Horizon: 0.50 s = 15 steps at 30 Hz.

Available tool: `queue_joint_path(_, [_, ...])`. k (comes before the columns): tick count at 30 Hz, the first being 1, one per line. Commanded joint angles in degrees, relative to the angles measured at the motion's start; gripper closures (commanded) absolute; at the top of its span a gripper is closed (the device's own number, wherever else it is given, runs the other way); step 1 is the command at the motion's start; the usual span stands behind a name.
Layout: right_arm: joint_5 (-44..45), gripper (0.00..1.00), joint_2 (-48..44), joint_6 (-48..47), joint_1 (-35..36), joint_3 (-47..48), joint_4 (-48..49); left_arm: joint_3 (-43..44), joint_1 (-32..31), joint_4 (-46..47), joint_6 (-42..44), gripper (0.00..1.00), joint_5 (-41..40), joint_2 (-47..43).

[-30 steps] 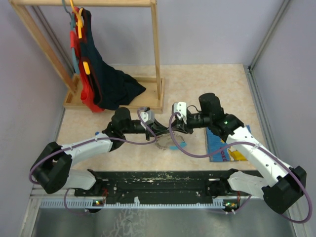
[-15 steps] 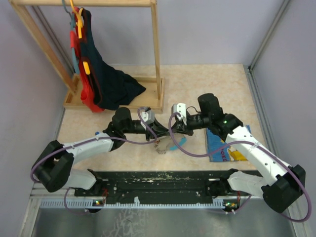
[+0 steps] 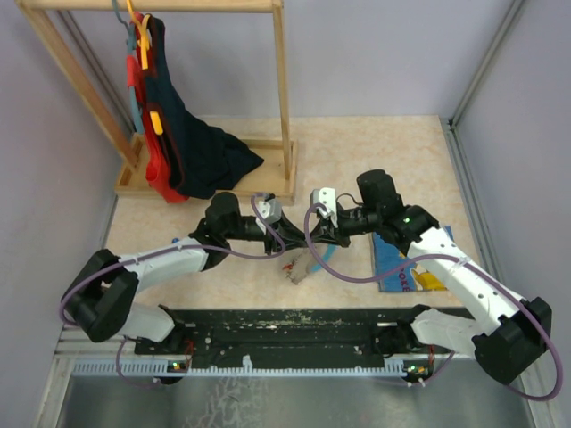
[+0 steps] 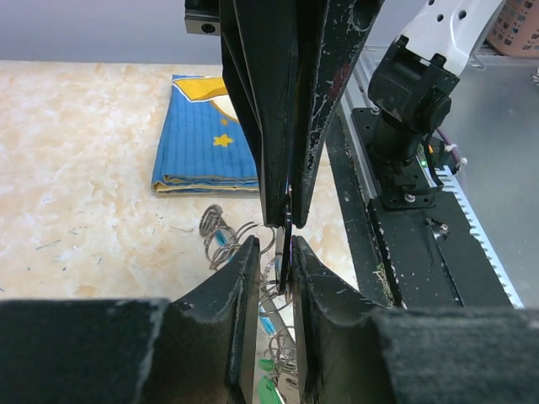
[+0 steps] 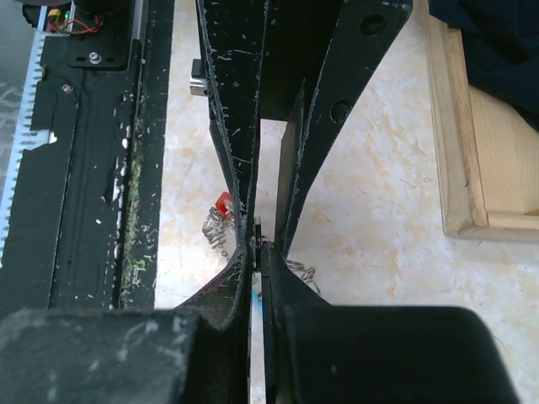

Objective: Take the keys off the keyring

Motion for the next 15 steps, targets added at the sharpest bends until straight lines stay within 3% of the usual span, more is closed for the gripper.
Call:
queue_joint_path(1, [-3.60, 1.00, -0.05, 0.00, 0.10, 3.56, 2.63, 2.00, 0.23, 0.89, -0.09, 0.73, 1.31, 1.09])
queue_joint_path(9, [-3.36, 1.00, 0.09, 0.52, 0.10, 3.39, 3.17, 3.38, 0.19, 0.83, -0.24, 0.75, 3.93, 3.30])
queue_joint_path(15, [-3.45, 1.00, 0.04, 0.67, 0.05, 3.46, 3.19, 3.80, 0.14, 0.50, -0.10, 0.88, 4.62, 3.36])
